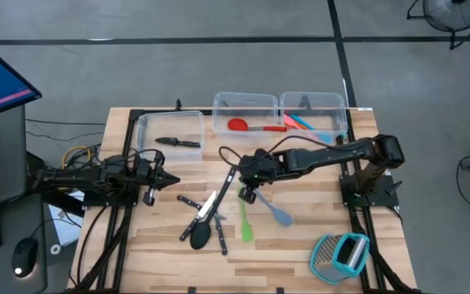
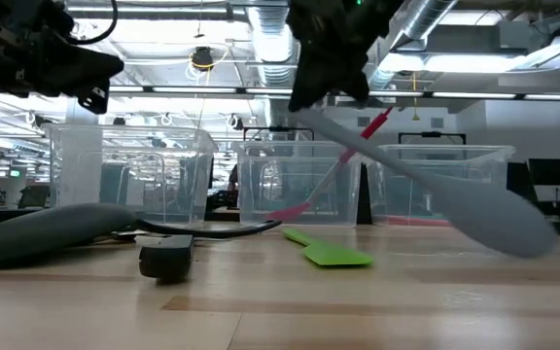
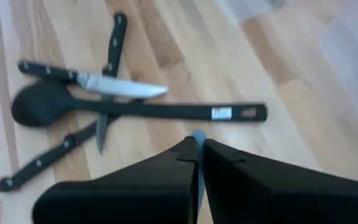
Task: Pick & Place Kitchen Items
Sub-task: Put the blue serving spoon into the top middle transparent bin
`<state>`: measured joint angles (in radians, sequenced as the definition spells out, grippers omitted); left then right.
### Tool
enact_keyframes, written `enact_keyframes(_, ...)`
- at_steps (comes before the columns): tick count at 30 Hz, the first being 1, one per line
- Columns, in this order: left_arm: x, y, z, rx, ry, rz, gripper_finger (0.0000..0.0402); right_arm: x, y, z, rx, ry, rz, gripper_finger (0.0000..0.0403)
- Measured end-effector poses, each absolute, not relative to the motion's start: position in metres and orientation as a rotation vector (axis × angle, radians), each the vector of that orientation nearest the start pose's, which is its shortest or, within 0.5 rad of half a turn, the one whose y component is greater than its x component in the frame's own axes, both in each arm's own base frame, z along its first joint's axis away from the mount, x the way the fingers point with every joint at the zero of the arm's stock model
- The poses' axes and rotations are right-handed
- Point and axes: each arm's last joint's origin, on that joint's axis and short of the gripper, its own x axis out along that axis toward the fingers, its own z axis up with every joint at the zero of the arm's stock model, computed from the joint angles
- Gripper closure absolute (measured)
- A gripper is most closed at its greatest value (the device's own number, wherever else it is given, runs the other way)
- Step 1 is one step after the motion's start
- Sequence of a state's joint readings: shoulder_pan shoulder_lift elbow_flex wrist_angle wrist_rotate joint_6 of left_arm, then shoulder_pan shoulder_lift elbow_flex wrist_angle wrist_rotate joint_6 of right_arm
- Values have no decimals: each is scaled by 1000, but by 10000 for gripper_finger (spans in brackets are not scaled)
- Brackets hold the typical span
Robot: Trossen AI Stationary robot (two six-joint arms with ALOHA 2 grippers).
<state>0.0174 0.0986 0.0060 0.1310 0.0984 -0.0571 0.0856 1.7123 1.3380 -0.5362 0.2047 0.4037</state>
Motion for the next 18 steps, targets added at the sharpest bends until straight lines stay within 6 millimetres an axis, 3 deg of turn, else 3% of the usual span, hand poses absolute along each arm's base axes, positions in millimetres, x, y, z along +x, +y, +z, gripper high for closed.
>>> enact_keyframes(7,103,-1,171,-55,-40,-82,400,364,21,273,209,742,-352,403)
enact_keyframes(18,103,-1,171,-54,-41,-82,400,373,18,283,165,610,-370,403)
